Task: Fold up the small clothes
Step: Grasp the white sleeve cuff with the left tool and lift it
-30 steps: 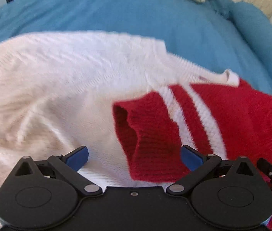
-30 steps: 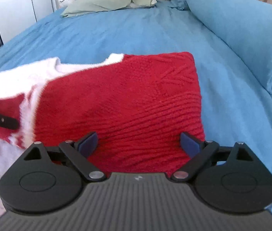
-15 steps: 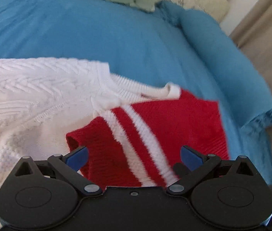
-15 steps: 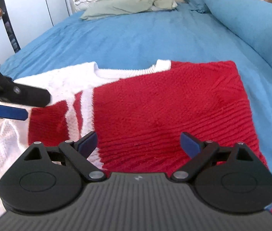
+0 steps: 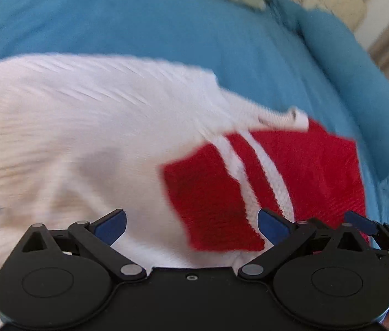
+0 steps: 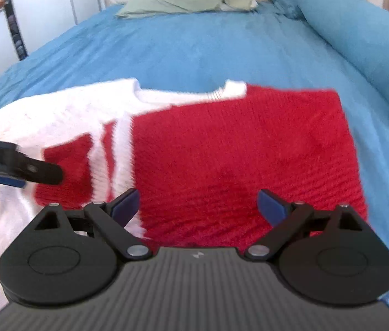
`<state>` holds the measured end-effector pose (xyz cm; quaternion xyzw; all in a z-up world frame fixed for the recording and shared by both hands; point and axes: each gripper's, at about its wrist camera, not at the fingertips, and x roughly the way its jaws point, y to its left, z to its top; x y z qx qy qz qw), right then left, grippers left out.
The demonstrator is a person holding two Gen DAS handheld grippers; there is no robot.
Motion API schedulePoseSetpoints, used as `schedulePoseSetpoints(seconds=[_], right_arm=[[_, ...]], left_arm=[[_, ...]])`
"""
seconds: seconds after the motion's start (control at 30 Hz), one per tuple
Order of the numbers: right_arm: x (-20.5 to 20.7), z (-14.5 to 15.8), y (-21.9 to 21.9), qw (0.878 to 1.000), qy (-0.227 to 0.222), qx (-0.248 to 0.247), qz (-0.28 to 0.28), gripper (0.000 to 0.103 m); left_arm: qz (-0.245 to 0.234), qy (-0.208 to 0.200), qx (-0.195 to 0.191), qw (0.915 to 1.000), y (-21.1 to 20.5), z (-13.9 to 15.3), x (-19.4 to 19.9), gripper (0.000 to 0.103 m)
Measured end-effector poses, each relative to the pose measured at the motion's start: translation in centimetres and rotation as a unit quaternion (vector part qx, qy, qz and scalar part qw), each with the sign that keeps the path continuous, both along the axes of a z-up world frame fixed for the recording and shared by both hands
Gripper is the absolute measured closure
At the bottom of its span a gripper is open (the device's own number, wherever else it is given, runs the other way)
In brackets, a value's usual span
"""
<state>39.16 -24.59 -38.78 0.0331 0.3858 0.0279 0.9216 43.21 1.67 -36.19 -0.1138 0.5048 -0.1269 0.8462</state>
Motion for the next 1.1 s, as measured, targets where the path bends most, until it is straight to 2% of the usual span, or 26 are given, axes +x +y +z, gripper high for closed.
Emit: schedulePoseSetpoints(seconds=[0.13, 0.23, 0.3, 0.33, 0.47, 0.53, 0.6, 0.67, 0.7, 0.73, 0.8, 0.97, 1.0, 1.1], right_arm=[[-0.7, 3.1, 1.1, 0.999, 0.022, 0.03, 0.014, 0.0], [-0.8, 4.5, 3.7, 0.998, 0.041, 0.032, 0.019, 0.0], [-0.7, 4.9, 6.0, 0.998, 0.044, 0.034, 0.038, 0.0], [-0.7, 5.2, 7.3, 0.997, 0.039, 0.038, 0.049, 0.0], [-1.0, 5.7, 11.9, 0.995, 0.031, 0.041, 0.083, 0.0], [-1.2, 5.8, 13.9, 0.993, 0.024, 0.042, 0.104, 0.0], [-1.5, 5.8, 15.6, 0.991, 0.017, 0.045, 0.125, 0.0], [-1.6, 5.8, 16.7, 0.988, 0.008, 0.058, 0.144, 0.0], [-1.6, 5.7, 17.3, 0.986, 0.009, 0.065, 0.151, 0.0], [-1.6, 5.5, 17.9, 0.985, 0.012, 0.071, 0.156, 0.0], [-1.2, 5.1, 18.6, 0.984, 0.016, 0.079, 0.161, 0.0], [-0.3, 4.4, 19.6, 0.979, 0.022, 0.108, 0.172, 0.0], [-0.2, 4.4, 19.7, 0.978, 0.021, 0.11, 0.174, 0.0], [0.4, 4.3, 20.1, 0.98, 0.016, 0.099, 0.174, 0.0]], left_arm=[[0.098, -0.002, 0.02, 0.995, 7.6, 3.9, -3.9, 0.0], [0.185, -0.004, 0.006, 0.9827, 15.4, 6.2, -6.2, 0.0], [0.239, 0.006, -0.002, 0.971, 19.9, 6.3, -6.8, 0.0], [0.272, 0.013, -0.017, 0.9619, 22.5, 5.9, -7.2, 0.0], [0.394, 0.013, -0.108, 0.9124, 32.2, 2.8, -8.2, 0.0], [0.415, 0.01, -0.126, 0.9011, 34.6, 1.5, -8.1, 0.0], [0.425, 0.009, -0.174, 0.8883, 36.5, -0.2, -7.7, 0.0], [0.44, 0.007, -0.236, 0.8663, 37.7, -2.2, -7.4, 0.0], [0.45, 0.007, -0.256, 0.8557, 37.8, -2.9, -7.2, 0.001], [0.456, 0.007, -0.267, 0.8487, 38.0, -3.5, -7.0, 0.002], [0.462, 0.005, -0.277, 0.8421, 38.1, -4.5, -6.4, 0.002], [0.469, -0.017, -0.278, 0.8383, 38.4, -5.3, -5.3, 0.006], [0.466, -0.018, -0.279, 0.8391, 38.4, -5.4, -5.0, 0.006], [0.456, -0.022, -0.255, 0.8527, 38.3, -5.2, -3.5, 0.012]])
